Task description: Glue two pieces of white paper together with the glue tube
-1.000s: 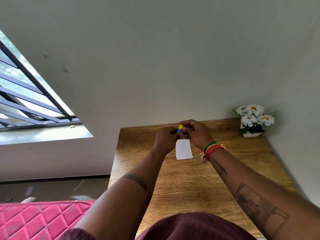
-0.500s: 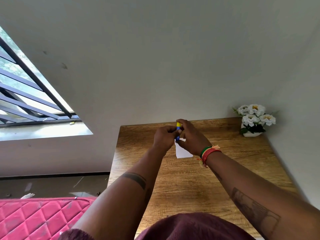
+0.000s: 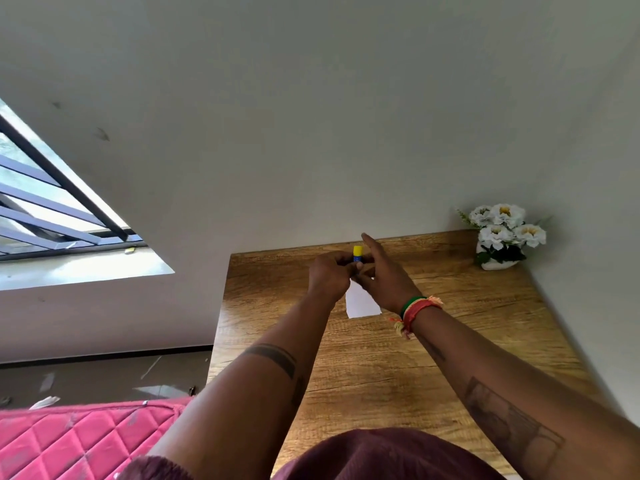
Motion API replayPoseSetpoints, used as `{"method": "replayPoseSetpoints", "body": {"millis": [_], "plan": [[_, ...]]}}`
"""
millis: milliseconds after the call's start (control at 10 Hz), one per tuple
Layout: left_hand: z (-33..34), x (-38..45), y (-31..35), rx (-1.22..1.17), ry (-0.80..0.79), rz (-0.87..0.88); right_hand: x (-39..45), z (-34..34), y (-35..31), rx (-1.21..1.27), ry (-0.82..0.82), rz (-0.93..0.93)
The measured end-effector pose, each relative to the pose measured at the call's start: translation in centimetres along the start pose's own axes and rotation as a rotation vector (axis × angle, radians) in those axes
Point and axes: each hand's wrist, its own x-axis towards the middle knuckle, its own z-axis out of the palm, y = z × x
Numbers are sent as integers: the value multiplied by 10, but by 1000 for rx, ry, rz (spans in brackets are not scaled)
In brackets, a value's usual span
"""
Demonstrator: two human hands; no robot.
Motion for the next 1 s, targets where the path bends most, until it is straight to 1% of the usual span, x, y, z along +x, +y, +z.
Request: {"method": "replayPoseSetpoints", "body": {"millis": [100,300,400,500,600,700,900,1000], "plan": [[11,5,2,-24,-20,-3,3,-3,10,11,102,81],[33,22,-3,7,-82,-11,6,-16,27,-12,213,165],[43,33,-7,219,-99,111,10,-22,48,-98,300,255],[49,39,-11,388,-109,198,12,-28,66,-149,319,338],[53,46,-17,439,-121,229,11,-26,83,-193,296,380],[54,47,-20,465,-131,234,8,-21,95,-220,249,423],[51,48,-25,510,-143,249,7,-23,97,-243,212,424],[50,46,-22,515,-135,264,8,-23,96,-200,204,447]]}}
